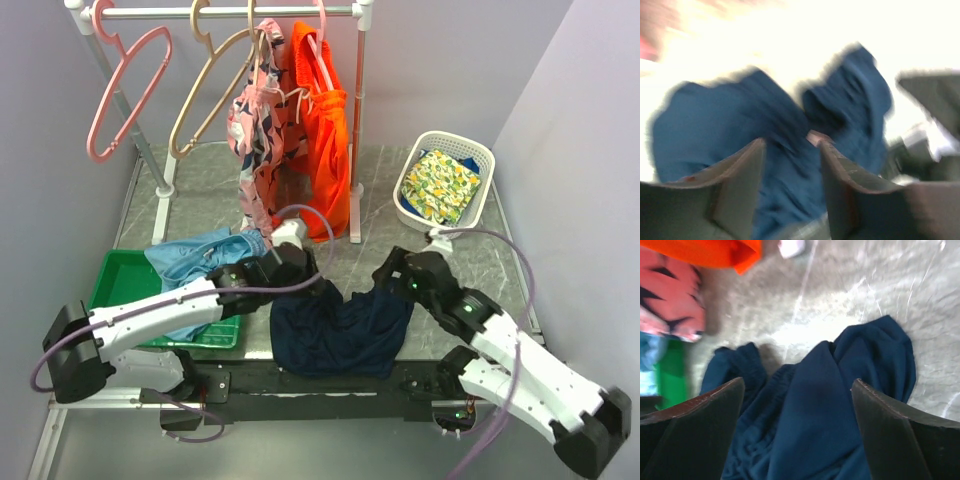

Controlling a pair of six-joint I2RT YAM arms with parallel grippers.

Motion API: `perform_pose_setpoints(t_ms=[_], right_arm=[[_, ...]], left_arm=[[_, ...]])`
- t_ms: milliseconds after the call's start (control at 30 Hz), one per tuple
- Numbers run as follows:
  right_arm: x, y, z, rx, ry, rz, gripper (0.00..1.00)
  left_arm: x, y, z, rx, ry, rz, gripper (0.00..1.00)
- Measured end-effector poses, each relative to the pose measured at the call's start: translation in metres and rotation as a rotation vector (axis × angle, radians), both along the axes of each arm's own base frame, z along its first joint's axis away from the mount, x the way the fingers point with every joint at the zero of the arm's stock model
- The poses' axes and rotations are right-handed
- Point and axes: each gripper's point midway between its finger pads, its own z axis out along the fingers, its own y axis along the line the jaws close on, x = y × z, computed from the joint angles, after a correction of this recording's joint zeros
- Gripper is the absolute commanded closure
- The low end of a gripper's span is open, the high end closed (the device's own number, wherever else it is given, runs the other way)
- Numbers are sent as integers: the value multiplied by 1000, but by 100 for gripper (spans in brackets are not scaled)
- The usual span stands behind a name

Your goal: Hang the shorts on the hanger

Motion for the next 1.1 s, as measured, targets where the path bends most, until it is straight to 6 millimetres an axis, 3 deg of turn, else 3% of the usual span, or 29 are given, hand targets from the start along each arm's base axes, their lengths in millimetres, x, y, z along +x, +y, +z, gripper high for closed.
perform_pose_setpoints(t_ms=[100,233,333,433,533,700,767,800,900,933,1033,1100], right_arm=[[4,11,-20,-33,60,20,10],[-1,24,-32,-102,96,57,13],[-3,34,-15,-120,48,77,14],[-2,46,6,-114,-6,82,14],[-2,56,10,-129,-14,96,13],[-5,67,-13,-232,45,122,14],[-7,68,-19,-252,62,129,18],[-9,68,-21,-253,66,134,21],[-16,71,-28,-223,70,149,47],[-22,71,-33,-214,78,162,69],[-41,71,-54,-210,116,191,100],[-50,70,-65,-211,138,197,100]], left_arm=[[28,27,-6,62,-31,122,58],[58,50,-51,227,-5,213,59],[68,55,-85,327,44,220,59],[78,53,-107,384,73,221,49],[83,48,-116,393,78,218,47],[86,41,-115,363,75,214,46],[88,40,-113,346,74,216,44],[88,39,-112,335,76,215,42],[90,38,-108,300,86,209,35],[91,38,-107,294,87,206,34],[94,35,-102,282,90,196,36],[97,29,-95,276,83,177,37]])
